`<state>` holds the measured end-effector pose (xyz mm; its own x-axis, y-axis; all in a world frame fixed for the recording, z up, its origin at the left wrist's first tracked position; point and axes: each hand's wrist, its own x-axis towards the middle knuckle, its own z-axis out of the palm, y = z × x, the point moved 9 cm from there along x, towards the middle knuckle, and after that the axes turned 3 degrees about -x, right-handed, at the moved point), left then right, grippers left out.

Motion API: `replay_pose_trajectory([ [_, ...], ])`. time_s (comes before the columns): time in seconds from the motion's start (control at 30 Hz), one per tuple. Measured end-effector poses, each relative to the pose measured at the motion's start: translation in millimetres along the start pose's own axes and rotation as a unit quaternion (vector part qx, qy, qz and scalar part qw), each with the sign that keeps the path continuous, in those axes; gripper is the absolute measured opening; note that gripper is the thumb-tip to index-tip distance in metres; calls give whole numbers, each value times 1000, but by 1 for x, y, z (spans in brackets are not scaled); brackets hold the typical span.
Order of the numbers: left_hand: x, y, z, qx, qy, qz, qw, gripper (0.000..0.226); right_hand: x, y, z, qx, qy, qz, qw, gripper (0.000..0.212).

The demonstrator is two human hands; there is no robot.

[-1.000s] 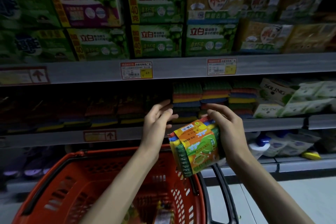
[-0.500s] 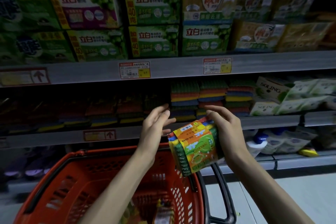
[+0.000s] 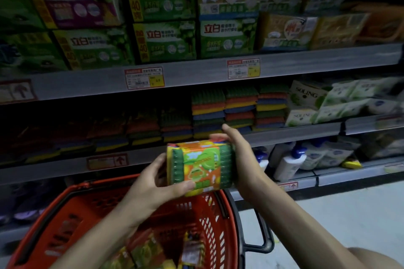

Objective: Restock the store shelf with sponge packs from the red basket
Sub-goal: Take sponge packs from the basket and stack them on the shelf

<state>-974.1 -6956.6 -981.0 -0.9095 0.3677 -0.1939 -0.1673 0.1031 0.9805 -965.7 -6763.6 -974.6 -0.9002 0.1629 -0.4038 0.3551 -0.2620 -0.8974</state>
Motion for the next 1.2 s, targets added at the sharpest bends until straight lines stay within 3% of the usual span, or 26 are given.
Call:
replay_pose_trajectory([
  [0.17,-2,5,-26,-122,0,-10,992,114,-13,0,30,26,-138,-29,990,55],
  [0.27,-10,4,-41,-172,-15,-32,984,98,-17,3,38,34,-183,-45,981,68],
  [0.37,-20,5,-46,-151,-44,-40,987,93,-24,9,45,30,-209,-60,976,67],
  [0.7,-22,-12,-60,-138,0,-64,988,59,-23,21,62,-39,-190,-73,978,70],
  [0.9,-30,-23,-59,-122,7,-99,988,65,-22,33,66,-14,-192,-38,981,65],
  [1.03,-38,-14,-60,-111,22,-109,988,57,-25,32,70,-37,-177,-32,983,45],
  [1.1,-40,-8,-62,-119,31,-116,986,57,-25,33,69,-33,-155,-18,987,53],
  [1.2,-36,12,-54,-127,22,-114,985,82,-28,24,62,-13,-117,-9,993,69],
])
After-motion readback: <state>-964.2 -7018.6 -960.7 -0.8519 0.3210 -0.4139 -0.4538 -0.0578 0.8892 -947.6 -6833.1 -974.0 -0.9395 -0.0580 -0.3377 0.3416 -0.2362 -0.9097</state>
